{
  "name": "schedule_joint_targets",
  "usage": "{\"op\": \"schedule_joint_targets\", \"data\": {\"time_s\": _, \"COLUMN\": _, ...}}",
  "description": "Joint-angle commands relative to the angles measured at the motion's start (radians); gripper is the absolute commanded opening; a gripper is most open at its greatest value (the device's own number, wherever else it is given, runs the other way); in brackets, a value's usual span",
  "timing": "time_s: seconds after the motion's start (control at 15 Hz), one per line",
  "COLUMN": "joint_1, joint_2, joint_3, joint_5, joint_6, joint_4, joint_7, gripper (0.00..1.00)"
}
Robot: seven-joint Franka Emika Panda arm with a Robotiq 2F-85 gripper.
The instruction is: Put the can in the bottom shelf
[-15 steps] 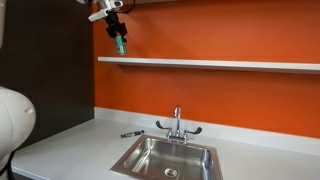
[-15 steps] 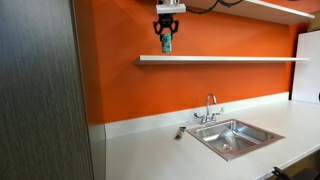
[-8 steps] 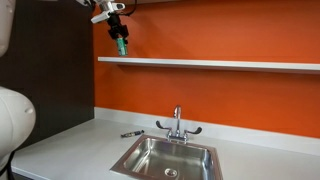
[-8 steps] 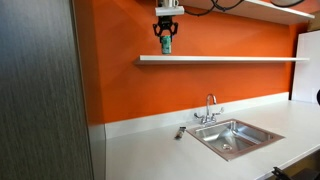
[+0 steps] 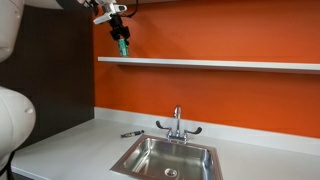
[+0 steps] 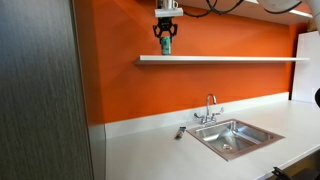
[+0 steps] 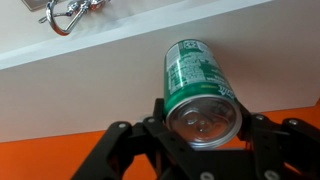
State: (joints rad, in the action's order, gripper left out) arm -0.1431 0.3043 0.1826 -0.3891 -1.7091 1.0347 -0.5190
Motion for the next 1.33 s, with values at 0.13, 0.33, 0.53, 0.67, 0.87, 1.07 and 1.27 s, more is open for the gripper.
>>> {"op": "schedule_joint_targets", "data": {"time_s": 0.13, "joint_1": -0.005, "joint_2": 0.067, "joint_3": -0.002, "joint_5": -0.009, "joint_6": 0.053, "joint_4": -0.118, "joint_7": 0.036, "gripper": 0.38}}
{"op": "schedule_joint_targets", "data": {"time_s": 0.33, "joint_1": -0.004, "joint_2": 0.086, "joint_3": -0.003, "joint_5": -0.009, "joint_6": 0.064, "joint_4": -0.143, "joint_7": 0.037, "gripper": 0.38}}
{"op": "schedule_joint_targets", "data": {"time_s": 0.53, "joint_1": -0.004, "joint_2": 0.105, "joint_3": -0.005, "joint_5": -0.009, "joint_6": 0.078, "joint_4": -0.172, "joint_7": 0.039, "gripper": 0.38}}
{"op": "schedule_joint_targets", "data": {"time_s": 0.67, "joint_1": -0.003, "joint_2": 0.119, "joint_3": -0.008, "joint_5": -0.008, "joint_6": 0.090, "joint_4": -0.191, "joint_7": 0.040, "gripper": 0.38}}
{"op": "schedule_joint_targets", "data": {"time_s": 0.87, "joint_1": -0.003, "joint_2": 0.141, "joint_3": -0.016, "joint_5": -0.007, "joint_6": 0.107, "joint_4": -0.219, "joint_7": 0.037, "gripper": 0.89}}
{"op": "schedule_joint_targets", "data": {"time_s": 1.07, "joint_1": 0.000, "joint_2": 0.164, "joint_3": -0.024, "joint_5": -0.003, "joint_6": 0.127, "joint_4": -0.244, "joint_7": 0.034, "gripper": 1.00}}
{"op": "schedule_joint_targets", "data": {"time_s": 1.27, "joint_1": 0.001, "joint_2": 0.185, "joint_3": -0.034, "joint_5": -0.001, "joint_6": 0.141, "joint_4": -0.266, "joint_7": 0.033, "gripper": 1.00}}
